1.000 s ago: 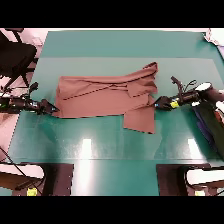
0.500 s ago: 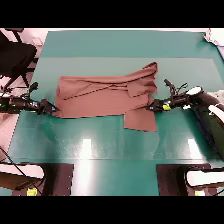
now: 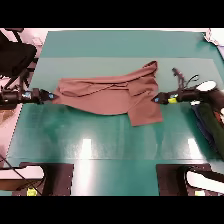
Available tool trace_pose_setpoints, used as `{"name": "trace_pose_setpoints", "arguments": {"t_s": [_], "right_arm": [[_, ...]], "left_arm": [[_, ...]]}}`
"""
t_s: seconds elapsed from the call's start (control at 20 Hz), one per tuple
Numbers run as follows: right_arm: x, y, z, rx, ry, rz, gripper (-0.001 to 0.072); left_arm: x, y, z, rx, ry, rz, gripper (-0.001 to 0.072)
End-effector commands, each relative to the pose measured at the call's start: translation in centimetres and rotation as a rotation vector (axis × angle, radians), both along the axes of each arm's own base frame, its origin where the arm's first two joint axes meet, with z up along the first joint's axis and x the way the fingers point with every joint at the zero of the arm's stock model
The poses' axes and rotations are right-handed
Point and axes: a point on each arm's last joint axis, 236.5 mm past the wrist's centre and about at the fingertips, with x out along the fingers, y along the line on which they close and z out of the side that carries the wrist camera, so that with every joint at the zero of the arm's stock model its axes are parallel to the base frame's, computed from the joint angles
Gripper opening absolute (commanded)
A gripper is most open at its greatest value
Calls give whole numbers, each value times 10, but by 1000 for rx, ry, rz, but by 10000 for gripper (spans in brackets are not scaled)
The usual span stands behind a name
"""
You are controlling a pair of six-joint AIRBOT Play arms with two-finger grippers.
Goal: Fold the shirts.
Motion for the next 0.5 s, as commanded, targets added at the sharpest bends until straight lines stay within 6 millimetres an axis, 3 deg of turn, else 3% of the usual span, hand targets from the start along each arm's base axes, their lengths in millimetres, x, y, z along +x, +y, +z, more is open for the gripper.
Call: {"name": "trace_pose_setpoints", "arguments": {"t_s": [0.0,0.25,0.45], "right_arm": [[2,-6,105,-7,-271,-30,18],[-32,-5,251,-20,-638,-60,16],[-83,-13,366,-47,-984,-136,16]], "left_arm": [[-12,-18,96,-30,-257,18,17],[-69,-54,232,-40,-616,96,17],[-122,-80,321,59,-918,141,17]]}}
